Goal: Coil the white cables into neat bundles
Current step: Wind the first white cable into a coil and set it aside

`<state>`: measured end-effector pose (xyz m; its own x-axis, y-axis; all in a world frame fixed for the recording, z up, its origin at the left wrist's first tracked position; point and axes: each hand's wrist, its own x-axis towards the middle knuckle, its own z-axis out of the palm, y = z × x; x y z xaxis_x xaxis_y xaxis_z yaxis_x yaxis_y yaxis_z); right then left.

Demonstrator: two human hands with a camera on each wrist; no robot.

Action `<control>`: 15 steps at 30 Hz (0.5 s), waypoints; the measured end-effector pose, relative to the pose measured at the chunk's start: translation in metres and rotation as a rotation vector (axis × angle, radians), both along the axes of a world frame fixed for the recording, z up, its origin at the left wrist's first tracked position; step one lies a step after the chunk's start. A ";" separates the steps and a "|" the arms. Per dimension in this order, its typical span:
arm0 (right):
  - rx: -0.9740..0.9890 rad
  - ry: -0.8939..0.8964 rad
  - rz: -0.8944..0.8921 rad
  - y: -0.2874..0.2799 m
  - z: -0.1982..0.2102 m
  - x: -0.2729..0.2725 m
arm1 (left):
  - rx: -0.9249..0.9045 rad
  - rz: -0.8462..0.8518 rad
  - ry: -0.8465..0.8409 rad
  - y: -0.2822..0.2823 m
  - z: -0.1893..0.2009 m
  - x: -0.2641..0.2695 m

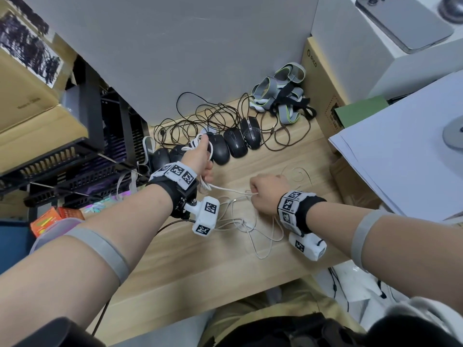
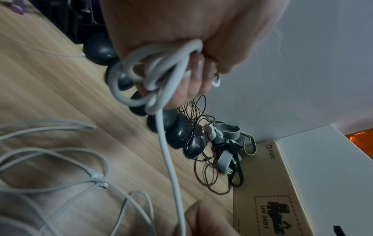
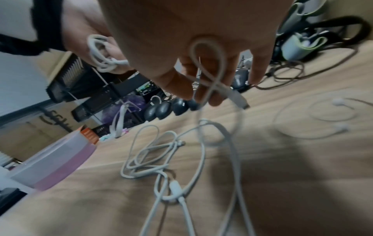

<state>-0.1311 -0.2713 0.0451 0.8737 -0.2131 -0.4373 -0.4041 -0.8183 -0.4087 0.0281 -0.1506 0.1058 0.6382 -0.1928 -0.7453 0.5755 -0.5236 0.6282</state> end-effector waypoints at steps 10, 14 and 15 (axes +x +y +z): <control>-0.160 0.071 -0.015 -0.017 0.002 0.001 | 0.057 -0.301 0.126 0.009 -0.003 0.006; 0.124 -0.169 -0.159 -0.010 0.018 0.013 | 0.173 -0.499 0.032 0.008 -0.001 0.000; 0.166 -0.204 -0.173 -0.007 0.022 0.017 | 0.151 -0.525 0.021 0.008 -0.002 -0.001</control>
